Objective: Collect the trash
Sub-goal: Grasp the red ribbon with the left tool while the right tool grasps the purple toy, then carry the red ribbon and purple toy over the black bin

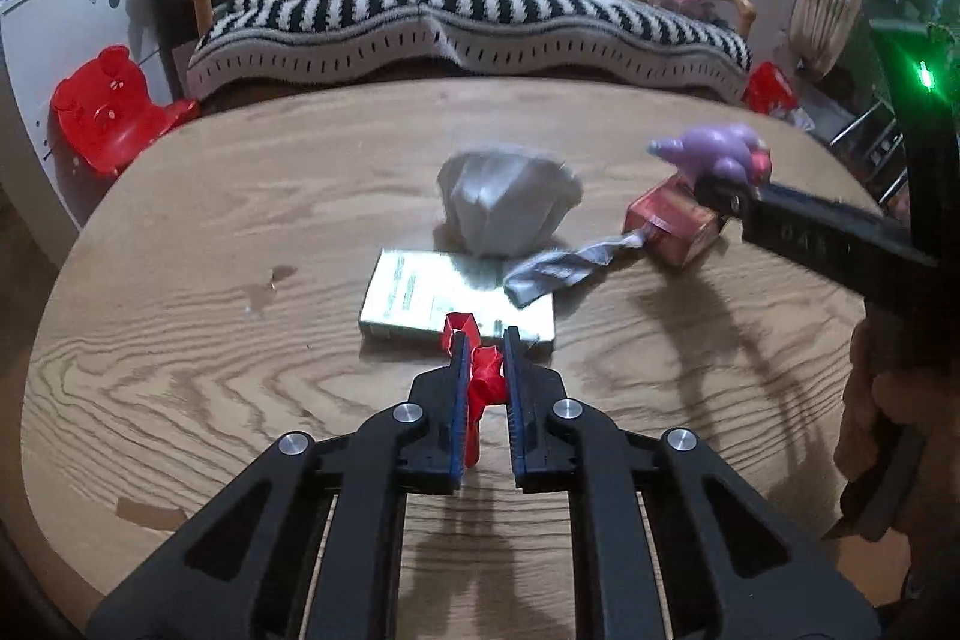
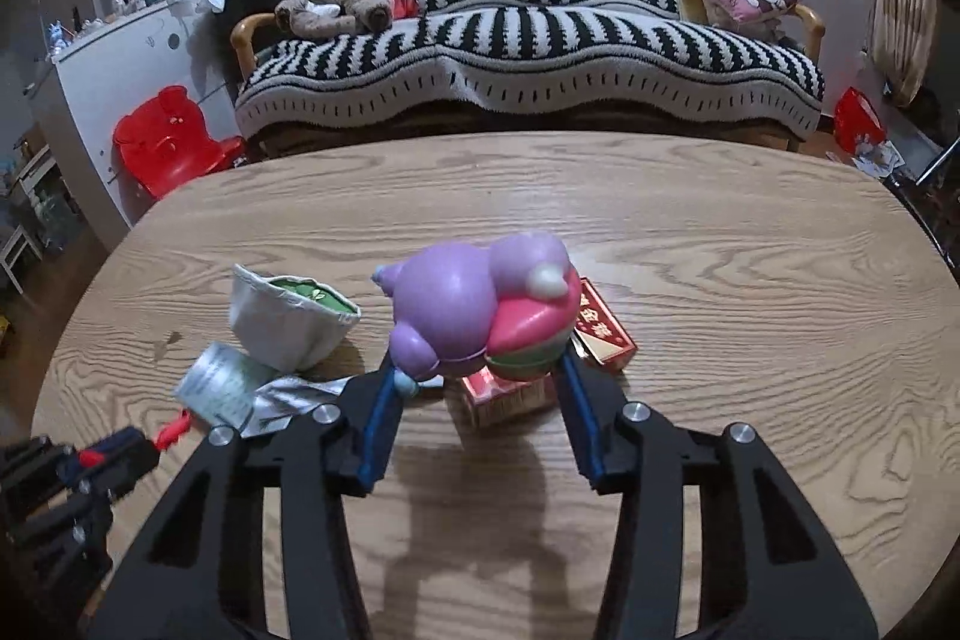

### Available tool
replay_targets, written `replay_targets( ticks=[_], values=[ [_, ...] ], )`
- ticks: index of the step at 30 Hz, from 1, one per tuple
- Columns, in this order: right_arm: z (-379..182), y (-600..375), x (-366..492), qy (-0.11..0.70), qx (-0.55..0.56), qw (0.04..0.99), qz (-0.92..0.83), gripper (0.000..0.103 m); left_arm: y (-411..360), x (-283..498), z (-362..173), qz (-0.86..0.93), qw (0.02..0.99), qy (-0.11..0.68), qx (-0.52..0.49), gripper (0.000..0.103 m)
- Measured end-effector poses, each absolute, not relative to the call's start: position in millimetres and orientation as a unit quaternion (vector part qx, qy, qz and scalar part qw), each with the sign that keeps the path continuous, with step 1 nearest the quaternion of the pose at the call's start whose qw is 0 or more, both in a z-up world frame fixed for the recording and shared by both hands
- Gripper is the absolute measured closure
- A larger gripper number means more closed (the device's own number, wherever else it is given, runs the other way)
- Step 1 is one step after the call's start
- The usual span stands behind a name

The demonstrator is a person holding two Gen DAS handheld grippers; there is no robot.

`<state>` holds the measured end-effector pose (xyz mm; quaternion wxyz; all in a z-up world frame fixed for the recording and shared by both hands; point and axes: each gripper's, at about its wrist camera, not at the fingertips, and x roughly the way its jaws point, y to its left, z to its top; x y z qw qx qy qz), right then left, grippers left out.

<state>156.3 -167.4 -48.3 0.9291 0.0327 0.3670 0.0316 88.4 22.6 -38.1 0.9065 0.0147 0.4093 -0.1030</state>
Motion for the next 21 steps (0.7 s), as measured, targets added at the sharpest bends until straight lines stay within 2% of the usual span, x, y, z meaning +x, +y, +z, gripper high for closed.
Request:
replay_targets(
  ticks=[12, 21],
  values=[
    [-19, -199, 89, 0.353, 0.022, 0.935, 0.023, 0.056, 7, 71, -11, -0.118, 0.916, 0.382, 0.004, 0.093],
    [-5, -251, 31, 0.351, 0.026, 0.936, -0.005, 0.055, -42, 61, -8, -0.149, 0.914, 0.379, 0.003, 0.093]
  ],
)
